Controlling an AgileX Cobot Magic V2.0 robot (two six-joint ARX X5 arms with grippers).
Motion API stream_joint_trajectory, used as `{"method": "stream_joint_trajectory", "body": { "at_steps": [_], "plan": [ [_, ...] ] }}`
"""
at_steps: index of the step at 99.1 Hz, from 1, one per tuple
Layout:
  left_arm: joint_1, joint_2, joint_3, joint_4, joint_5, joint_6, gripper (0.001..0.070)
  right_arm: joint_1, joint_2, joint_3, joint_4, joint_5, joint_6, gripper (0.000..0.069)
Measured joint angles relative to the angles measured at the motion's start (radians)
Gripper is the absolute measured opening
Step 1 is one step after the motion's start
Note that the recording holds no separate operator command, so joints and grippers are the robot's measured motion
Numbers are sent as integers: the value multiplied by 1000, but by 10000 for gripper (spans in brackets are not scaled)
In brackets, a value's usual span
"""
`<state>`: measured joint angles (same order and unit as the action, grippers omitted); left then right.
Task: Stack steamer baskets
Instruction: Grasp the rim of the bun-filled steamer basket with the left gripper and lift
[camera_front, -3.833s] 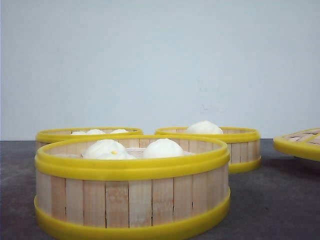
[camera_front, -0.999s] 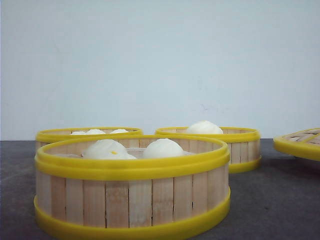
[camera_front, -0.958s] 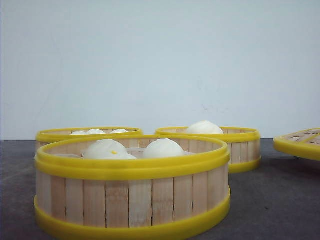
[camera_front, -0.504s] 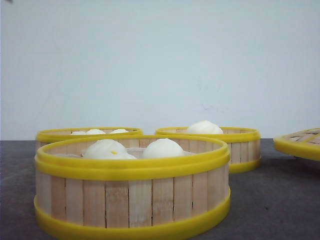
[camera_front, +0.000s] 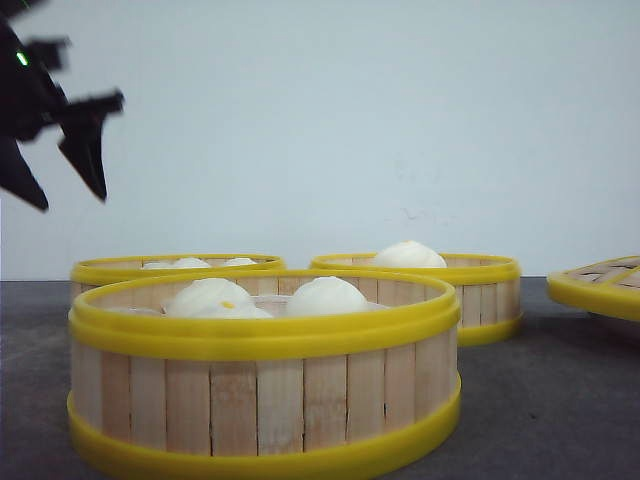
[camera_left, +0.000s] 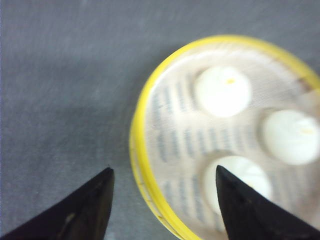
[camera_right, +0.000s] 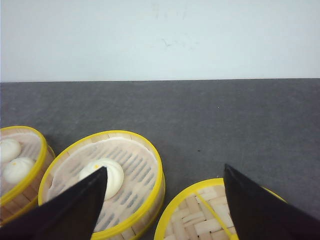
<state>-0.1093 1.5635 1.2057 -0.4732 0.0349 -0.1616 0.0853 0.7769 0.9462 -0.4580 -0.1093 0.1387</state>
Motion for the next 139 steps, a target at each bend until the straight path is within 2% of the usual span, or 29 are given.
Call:
{"method": "stream_joint_trajectory", "body": {
  "at_steps": [24, 31, 47, 80, 86, 96, 116, 139],
  "plan": [
    [0, 201, 152, -61, -14, 29, 385, 0, 11, 0, -1, 2, 0, 459],
    [0, 219, 158, -60, -14, 32, 367, 0, 12, 0, -2, 3, 0, 459],
    [0, 253, 158, -60, -14, 36, 272, 0, 23, 0, -1, 4, -1, 459],
    [0, 300, 159, -61, -14, 38, 255, 0, 41, 0, -2, 4, -1, 459],
    [0, 301, 159, -59, -14, 38, 227, 0, 42, 0, -2, 4, -1, 459],
    [0, 301, 159, -59, -14, 38, 139, 0, 42, 0, -1, 3, -1, 459],
    [0, 301, 159, -59, -26, 31, 53, 0, 42, 0, -2, 4, -1, 459],
    [0, 301, 159, -63, -34, 30, 31, 0, 42, 0, -1, 4, -1, 459]
  ]
}}
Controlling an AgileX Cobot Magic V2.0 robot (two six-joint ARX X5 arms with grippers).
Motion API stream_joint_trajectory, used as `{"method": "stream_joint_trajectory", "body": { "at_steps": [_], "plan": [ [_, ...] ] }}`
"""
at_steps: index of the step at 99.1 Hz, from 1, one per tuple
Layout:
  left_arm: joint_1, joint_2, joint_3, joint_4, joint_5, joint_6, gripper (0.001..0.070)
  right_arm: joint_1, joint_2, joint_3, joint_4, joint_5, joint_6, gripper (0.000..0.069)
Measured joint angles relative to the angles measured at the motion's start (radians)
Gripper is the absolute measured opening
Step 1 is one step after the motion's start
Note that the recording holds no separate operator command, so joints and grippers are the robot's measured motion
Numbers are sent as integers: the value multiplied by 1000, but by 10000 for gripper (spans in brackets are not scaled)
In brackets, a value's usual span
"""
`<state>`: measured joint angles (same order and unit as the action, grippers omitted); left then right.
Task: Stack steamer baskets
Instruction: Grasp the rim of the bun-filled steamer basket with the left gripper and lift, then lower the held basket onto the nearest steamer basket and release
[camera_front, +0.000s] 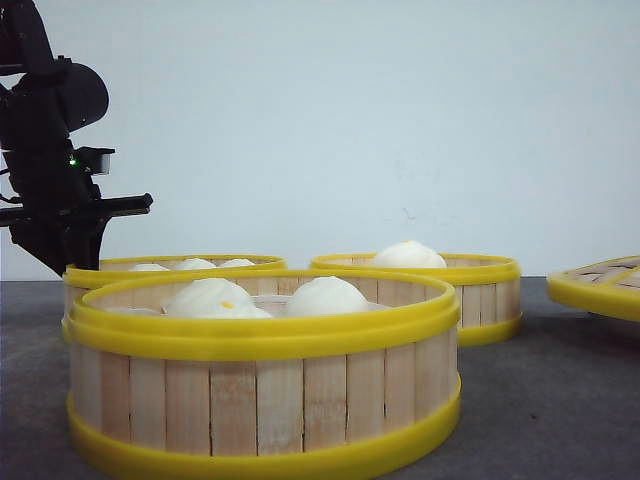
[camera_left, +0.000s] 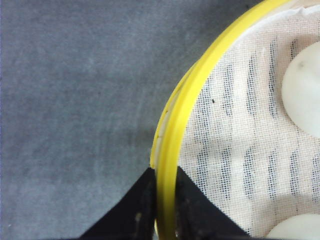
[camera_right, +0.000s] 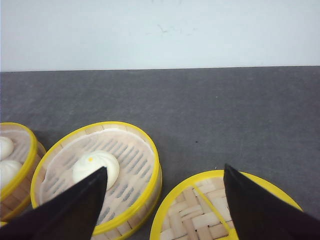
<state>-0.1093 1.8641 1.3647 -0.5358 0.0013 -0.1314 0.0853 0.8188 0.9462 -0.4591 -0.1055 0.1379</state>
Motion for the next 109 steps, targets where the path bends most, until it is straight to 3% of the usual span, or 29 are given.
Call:
{"method": "stream_joint_trajectory", "body": {
  "at_steps": [41, 62, 76, 109],
  "plan": [
    [34, 1, 95, -88, 11, 7, 28, 0, 0, 0, 0, 0, 0, 459],
    [64, -107, 123, -126, 68, 7, 28, 0, 0, 0, 0, 0, 0, 459],
    [65, -253, 135, -171, 153, 5, 28, 0, 0, 0, 0, 0, 0, 459],
    [-64, -410, 142, -363, 180, 27, 28, 0, 0, 0, 0, 0, 0, 459]
  ]
}}
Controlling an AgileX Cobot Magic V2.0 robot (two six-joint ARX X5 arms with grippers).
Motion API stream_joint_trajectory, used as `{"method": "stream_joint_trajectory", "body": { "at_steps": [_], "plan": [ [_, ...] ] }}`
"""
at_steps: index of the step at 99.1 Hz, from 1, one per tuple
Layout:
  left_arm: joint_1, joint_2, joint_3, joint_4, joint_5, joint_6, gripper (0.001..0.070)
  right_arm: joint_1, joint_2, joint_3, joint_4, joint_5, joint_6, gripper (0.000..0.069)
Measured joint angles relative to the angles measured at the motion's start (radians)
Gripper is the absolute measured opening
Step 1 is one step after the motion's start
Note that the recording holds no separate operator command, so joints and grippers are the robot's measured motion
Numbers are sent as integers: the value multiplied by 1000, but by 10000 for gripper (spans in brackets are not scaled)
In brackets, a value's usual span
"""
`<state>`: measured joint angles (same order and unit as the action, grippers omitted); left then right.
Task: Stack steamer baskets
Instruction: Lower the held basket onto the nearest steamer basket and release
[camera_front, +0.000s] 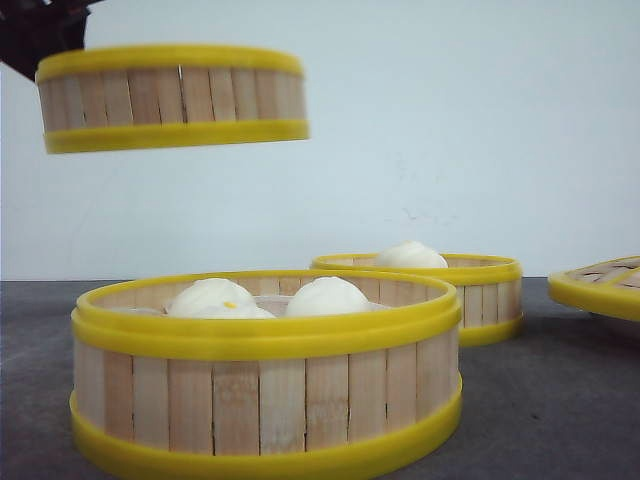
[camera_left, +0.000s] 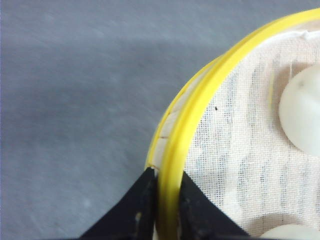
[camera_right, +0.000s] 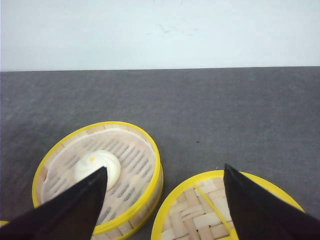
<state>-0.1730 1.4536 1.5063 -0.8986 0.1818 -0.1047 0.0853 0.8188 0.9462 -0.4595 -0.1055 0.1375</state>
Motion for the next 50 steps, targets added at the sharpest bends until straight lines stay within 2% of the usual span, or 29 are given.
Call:
{"method": "stream_joint_trajectory", "body": {
  "at_steps": [25, 50],
  "plan": [
    [-126, -85, 0, -34, 8, 9, 28, 0, 0, 0, 0, 0, 0, 459],
    [-222, -87, -23, -65, -30, 13, 28, 0, 0, 0, -1, 0, 0, 459]
  ]
}}
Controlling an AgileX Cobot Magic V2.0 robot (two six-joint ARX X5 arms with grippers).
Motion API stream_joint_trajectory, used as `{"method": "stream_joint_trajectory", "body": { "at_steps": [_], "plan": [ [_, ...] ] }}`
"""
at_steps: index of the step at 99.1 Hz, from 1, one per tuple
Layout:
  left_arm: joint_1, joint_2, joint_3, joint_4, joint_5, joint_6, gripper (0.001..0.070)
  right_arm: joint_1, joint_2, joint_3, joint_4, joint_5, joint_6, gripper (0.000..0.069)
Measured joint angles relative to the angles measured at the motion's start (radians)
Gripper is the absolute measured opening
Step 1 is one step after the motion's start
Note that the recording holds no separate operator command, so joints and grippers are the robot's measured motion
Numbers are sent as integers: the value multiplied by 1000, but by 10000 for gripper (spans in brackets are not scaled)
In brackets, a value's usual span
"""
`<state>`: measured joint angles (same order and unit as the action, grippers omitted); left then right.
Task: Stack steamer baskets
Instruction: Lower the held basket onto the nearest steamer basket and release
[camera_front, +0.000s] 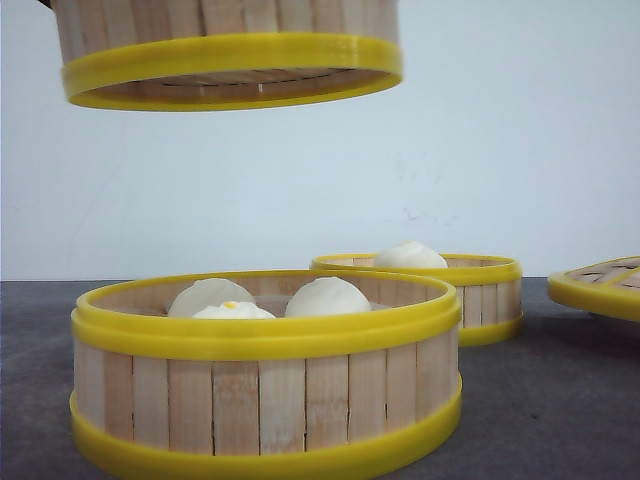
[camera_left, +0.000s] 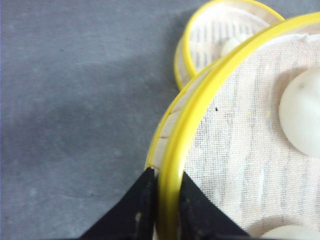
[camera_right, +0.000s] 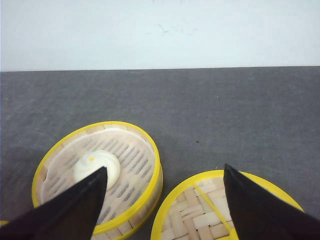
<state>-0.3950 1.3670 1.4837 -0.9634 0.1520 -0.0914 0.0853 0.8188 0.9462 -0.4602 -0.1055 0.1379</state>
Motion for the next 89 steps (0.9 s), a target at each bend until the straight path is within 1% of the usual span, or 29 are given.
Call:
{"method": "stream_joint_trajectory", "body": {
  "at_steps": [16, 30, 68, 89],
  "plan": [
    [-56, 0, -72, 29, -33, 0, 28, 0, 0, 0, 0, 0, 0, 459],
    [-81, 0, -138, 72, -48, -2, 28, 0, 0, 0, 0, 0, 0, 459],
    [-107, 0, -366, 230, -68, -33, 28, 0, 0, 0, 0, 0, 0, 459],
    [-107, 0, -408, 287, -67, -55, 28, 0, 0, 0, 0, 0, 0, 459]
  ]
}}
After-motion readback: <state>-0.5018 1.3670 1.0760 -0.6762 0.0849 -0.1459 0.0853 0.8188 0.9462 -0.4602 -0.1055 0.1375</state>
